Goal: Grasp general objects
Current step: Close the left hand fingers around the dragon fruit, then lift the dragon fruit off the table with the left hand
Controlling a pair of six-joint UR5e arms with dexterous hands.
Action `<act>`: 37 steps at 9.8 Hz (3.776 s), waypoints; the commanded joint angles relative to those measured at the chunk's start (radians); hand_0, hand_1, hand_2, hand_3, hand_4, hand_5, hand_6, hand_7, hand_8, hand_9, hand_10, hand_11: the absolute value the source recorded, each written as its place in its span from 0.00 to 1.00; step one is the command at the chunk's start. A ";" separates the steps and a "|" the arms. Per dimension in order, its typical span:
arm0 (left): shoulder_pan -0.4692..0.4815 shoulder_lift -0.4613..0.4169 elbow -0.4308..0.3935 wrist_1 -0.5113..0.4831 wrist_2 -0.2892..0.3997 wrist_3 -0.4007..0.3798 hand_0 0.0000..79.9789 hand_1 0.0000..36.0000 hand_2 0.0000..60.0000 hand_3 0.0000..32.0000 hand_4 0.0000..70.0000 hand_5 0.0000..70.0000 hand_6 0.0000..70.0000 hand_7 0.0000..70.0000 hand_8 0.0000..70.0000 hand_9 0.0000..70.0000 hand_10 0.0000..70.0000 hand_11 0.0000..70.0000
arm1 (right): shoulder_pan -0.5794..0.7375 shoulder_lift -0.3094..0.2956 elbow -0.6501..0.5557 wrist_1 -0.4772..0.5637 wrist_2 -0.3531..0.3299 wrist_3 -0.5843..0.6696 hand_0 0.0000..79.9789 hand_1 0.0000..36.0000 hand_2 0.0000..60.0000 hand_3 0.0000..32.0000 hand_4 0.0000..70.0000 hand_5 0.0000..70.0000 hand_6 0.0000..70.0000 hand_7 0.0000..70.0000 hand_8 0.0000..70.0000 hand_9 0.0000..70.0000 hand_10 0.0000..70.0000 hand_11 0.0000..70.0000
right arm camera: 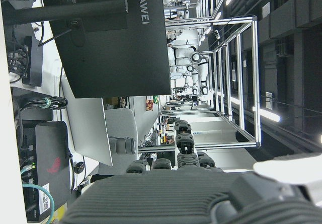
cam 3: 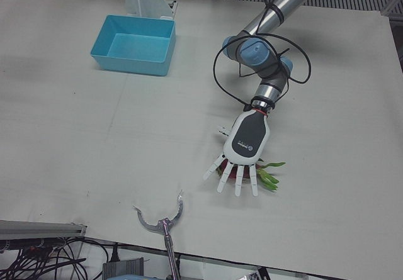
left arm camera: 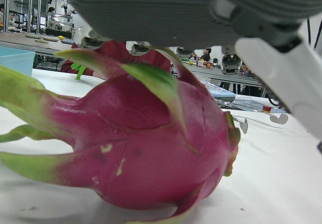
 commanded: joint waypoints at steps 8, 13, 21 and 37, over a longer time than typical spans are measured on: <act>0.000 -0.036 0.080 0.008 -0.048 0.087 0.65 0.43 0.00 1.00 0.00 0.01 0.00 0.01 0.00 0.00 0.00 0.00 | 0.000 0.000 0.000 0.000 0.000 0.000 0.00 0.00 0.00 0.00 0.00 0.00 0.00 0.00 0.00 0.00 0.00 0.00; 0.001 -0.027 0.092 -0.046 -0.073 0.088 0.63 0.37 0.00 0.86 0.01 0.04 0.00 0.08 0.00 0.00 0.00 0.00 | 0.000 0.000 0.000 0.000 0.000 0.000 0.00 0.00 0.00 0.00 0.00 0.00 0.00 0.00 0.00 0.00 0.00 0.00; -0.002 -0.007 0.126 -0.141 -0.139 0.146 0.32 0.09 1.00 0.00 1.00 0.51 0.92 1.00 1.00 1.00 1.00 1.00 | 0.000 0.000 0.000 0.000 0.000 0.000 0.00 0.00 0.00 0.00 0.00 0.00 0.00 0.00 0.00 0.00 0.00 0.00; 0.230 0.153 -0.565 -0.264 0.087 -0.723 0.44 0.24 1.00 0.00 1.00 0.60 1.00 1.00 1.00 1.00 1.00 1.00 | 0.000 0.000 0.000 0.000 0.000 0.000 0.00 0.00 0.00 0.00 0.00 0.00 0.00 0.00 0.00 0.00 0.00 0.00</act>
